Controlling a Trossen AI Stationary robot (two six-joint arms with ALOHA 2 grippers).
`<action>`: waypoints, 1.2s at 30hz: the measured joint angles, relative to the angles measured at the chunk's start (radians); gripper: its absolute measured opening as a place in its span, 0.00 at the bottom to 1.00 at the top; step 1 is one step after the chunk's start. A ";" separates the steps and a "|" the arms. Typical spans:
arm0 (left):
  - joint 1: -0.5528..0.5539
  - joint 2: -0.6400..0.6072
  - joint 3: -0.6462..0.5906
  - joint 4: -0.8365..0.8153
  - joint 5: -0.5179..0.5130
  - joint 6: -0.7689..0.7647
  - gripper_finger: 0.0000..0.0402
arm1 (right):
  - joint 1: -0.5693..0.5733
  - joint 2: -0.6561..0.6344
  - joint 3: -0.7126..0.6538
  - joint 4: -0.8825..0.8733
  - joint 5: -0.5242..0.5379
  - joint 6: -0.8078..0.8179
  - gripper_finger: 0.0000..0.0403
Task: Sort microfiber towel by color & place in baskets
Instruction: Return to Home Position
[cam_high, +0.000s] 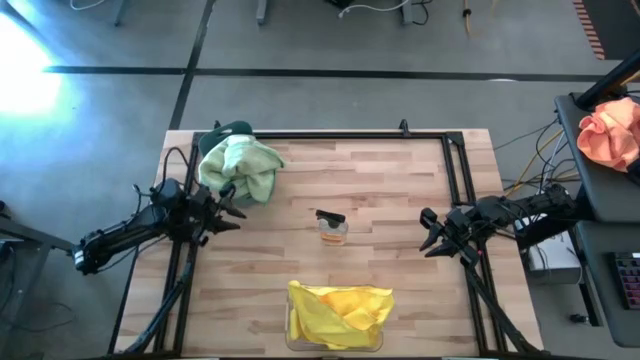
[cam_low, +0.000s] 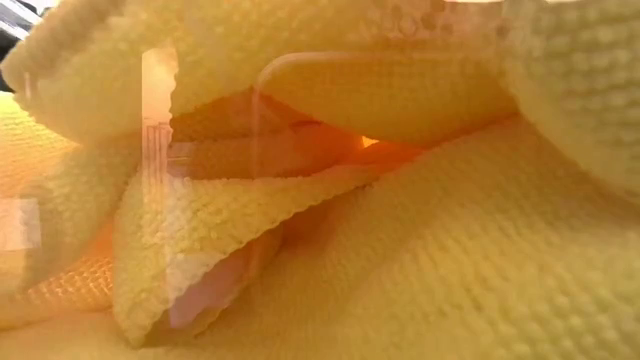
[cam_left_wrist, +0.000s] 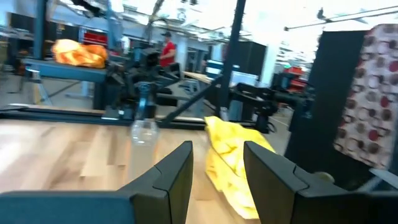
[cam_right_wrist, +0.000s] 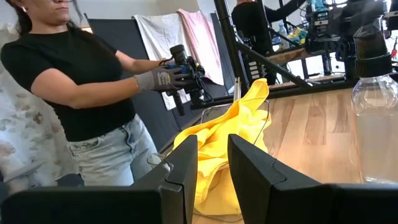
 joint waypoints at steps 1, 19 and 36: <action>0.002 0.000 0.000 0.000 -0.015 0.000 0.32 | 0.000 0.000 0.000 0.000 0.000 0.000 0.20; 0.001 0.000 0.000 -0.020 -0.125 0.000 0.32 | 0.000 0.000 0.000 0.000 0.000 0.000 0.20; 0.001 0.000 0.000 -0.019 -0.124 0.000 0.32 | 0.000 0.000 0.000 0.000 0.000 0.000 0.20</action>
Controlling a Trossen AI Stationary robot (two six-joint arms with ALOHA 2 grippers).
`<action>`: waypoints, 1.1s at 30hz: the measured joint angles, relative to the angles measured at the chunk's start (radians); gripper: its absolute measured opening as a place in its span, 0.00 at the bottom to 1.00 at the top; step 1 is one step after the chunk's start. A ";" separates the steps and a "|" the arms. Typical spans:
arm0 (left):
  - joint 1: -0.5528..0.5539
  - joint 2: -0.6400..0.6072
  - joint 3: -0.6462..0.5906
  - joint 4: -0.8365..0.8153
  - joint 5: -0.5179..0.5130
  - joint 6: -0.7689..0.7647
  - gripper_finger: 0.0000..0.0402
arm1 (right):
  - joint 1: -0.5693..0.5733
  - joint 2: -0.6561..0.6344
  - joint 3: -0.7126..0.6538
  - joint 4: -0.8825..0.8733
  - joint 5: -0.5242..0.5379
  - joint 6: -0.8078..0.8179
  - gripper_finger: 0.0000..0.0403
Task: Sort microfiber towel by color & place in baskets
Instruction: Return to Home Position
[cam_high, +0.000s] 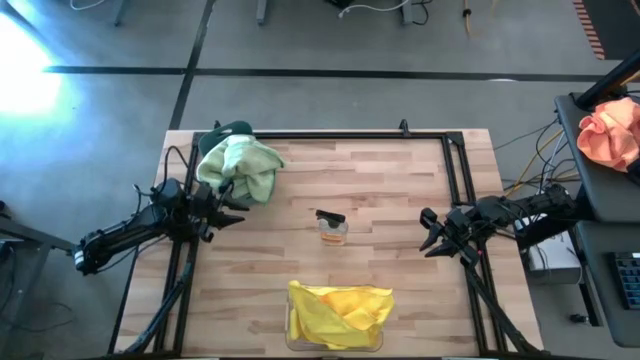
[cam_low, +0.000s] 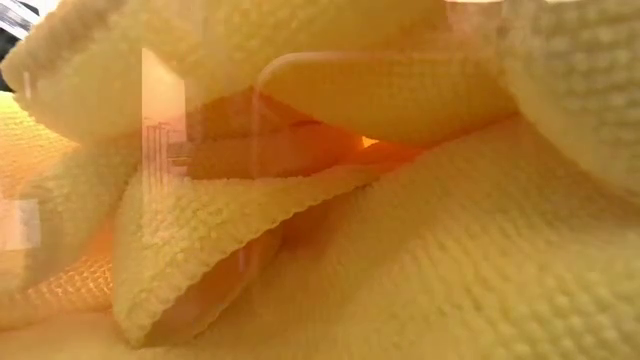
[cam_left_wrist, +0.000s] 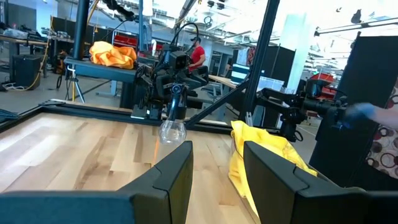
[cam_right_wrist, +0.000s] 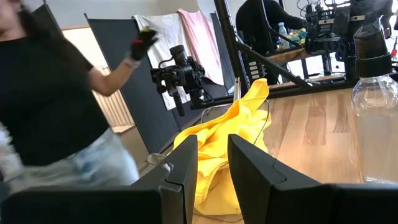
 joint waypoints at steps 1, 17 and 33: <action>0.000 0.000 0.000 0.000 0.000 0.000 0.32 | 0.000 0.000 0.000 0.000 0.000 0.000 0.20; 0.000 0.000 0.006 0.000 0.000 0.000 0.32 | 0.000 0.000 0.000 0.000 0.000 0.000 0.20; 0.000 0.000 0.013 0.000 0.000 0.000 0.32 | 0.000 -0.002 0.000 -0.077 0.250 -0.303 0.20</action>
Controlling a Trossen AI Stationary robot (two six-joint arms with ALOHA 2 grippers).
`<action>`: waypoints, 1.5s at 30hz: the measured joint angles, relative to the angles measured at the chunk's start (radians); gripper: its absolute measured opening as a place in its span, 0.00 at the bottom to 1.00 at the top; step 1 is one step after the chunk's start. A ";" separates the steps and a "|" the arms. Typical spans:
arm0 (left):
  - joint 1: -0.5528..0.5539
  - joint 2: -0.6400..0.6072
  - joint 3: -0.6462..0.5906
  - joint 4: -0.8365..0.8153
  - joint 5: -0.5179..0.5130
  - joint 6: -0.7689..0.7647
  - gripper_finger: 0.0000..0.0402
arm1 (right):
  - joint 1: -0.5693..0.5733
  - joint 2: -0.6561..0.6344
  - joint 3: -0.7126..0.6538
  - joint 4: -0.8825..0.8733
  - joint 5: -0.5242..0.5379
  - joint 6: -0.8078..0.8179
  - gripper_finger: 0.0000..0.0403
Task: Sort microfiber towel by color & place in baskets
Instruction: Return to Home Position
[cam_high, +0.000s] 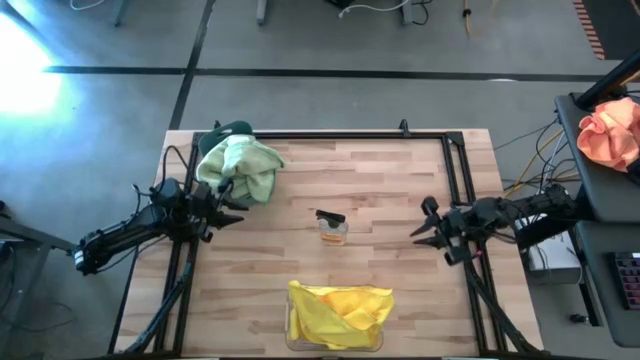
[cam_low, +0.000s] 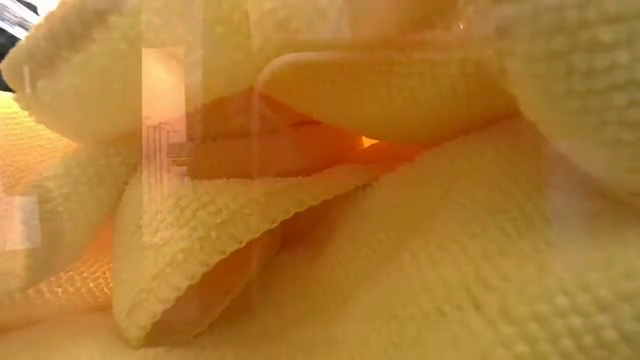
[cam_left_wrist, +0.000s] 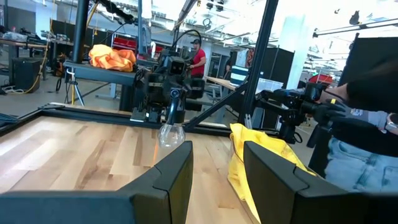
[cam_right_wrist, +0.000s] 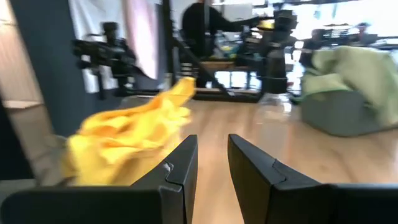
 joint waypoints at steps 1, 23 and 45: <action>0.000 0.000 0.000 0.000 0.000 0.000 0.32 | 0.000 0.000 0.000 -0.003 0.020 -0.007 0.20; 0.000 0.000 0.002 0.000 0.000 0.000 0.32 | 0.000 0.000 0.000 -0.011 0.087 -0.030 0.20; 0.000 0.000 0.002 0.000 0.000 0.000 0.32 | 0.000 0.000 0.008 -0.004 0.093 -0.030 0.20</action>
